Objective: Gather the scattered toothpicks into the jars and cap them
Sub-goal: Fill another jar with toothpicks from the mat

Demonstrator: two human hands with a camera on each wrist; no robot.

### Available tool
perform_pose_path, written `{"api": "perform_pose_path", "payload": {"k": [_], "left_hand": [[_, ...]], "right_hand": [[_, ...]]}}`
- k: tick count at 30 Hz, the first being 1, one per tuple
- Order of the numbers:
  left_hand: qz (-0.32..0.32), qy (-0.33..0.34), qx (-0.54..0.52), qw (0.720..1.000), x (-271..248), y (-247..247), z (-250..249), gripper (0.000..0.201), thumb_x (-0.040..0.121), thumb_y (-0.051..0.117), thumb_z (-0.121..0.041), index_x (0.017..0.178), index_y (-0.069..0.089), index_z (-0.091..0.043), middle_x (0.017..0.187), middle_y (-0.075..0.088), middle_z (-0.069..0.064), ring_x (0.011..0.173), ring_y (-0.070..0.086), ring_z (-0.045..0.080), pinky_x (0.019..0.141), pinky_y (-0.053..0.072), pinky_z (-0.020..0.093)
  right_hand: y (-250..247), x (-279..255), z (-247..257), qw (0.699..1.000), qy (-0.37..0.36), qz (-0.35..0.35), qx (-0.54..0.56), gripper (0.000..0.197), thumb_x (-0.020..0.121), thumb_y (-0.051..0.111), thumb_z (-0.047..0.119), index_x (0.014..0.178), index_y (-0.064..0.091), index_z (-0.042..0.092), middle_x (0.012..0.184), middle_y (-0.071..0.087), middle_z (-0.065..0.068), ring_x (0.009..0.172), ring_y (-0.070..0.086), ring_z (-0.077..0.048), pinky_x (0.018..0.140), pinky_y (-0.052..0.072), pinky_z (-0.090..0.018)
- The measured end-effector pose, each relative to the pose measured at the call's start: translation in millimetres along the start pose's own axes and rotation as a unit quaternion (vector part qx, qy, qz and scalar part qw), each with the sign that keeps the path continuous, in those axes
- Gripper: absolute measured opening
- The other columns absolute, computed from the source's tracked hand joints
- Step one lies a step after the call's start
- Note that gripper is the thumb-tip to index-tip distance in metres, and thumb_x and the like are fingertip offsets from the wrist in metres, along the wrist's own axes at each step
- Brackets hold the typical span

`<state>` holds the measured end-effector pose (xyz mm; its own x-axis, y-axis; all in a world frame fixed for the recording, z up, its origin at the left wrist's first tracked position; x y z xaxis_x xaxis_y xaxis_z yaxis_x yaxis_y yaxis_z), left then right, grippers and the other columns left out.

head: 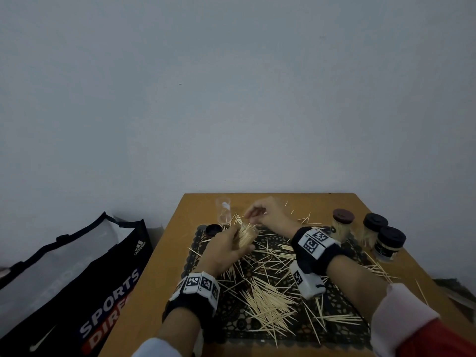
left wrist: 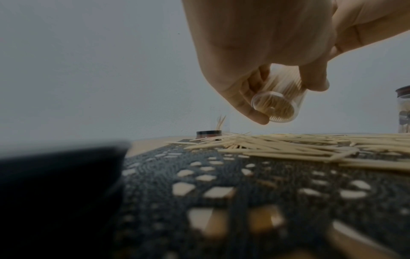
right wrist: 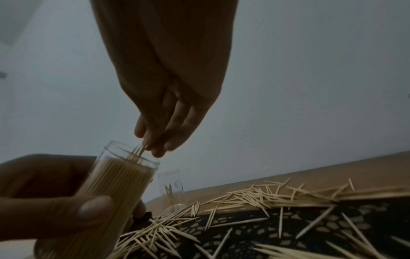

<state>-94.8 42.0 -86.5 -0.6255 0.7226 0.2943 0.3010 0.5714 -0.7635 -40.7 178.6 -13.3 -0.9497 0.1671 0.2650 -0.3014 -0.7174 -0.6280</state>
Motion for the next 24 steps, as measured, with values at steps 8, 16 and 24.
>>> {"api": "perform_pose_path", "payload": {"k": [8, 16, 24], "left_hand": [[-0.038, -0.018, -0.029, 0.999, -2, -5, 2, 0.042, 0.086, 0.067, -0.051, 0.11, 0.049, -0.021, 0.087, 0.057, -0.01, 0.071, 0.051, -0.001, 0.058, 0.033, 0.013], [-0.064, -0.075, -0.097, 0.99, -4, -9, 7, 0.071, 0.087, 0.059, -0.056, 0.134, 0.037, -0.007, 0.107, 0.066, 0.002, 0.086, 0.066, 0.012, 0.066, 0.048, 0.012], [0.021, -0.041, -0.019, 0.999, -3, 2, 12, 0.098, 0.079, 0.047, -0.079, 0.148, 0.01, -0.02, 0.111, 0.067, 0.004, 0.088, 0.066, 0.018, 0.081, 0.056, 0.04]], "right_hand": [[-9, -5, -16, 0.998, 0.041, 0.006, -0.055, 0.007, 0.09, 0.065, 0.023, 0.097, 0.068, 0.024, 0.098, 0.066, 0.011, 0.093, 0.061, -0.011, 0.086, 0.051, -0.029], [5, -50, -70, 0.898, 0.19, 0.225, -0.327, 0.063, 0.085, 0.07, 0.04, 0.133, 0.052, 0.004, 0.134, 0.052, -0.01, 0.123, 0.05, -0.026, 0.102, 0.043, -0.038], [-7, -71, -61, 0.916, 0.106, 0.281, -0.267, 0.077, 0.074, 0.078, 0.049, 0.138, 0.05, 0.015, 0.123, 0.043, 0.004, 0.12, 0.041, -0.014, 0.098, 0.037, -0.027]]}}
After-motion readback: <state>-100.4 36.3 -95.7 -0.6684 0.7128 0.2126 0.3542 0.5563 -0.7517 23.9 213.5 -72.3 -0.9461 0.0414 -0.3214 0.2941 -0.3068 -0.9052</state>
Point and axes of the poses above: each hand's wrist, its own x-axis towards the middle knuckle, its own y-axis out of the palm, z = x × y, the point moved 5 cm from there along x, towards the middle knuckle
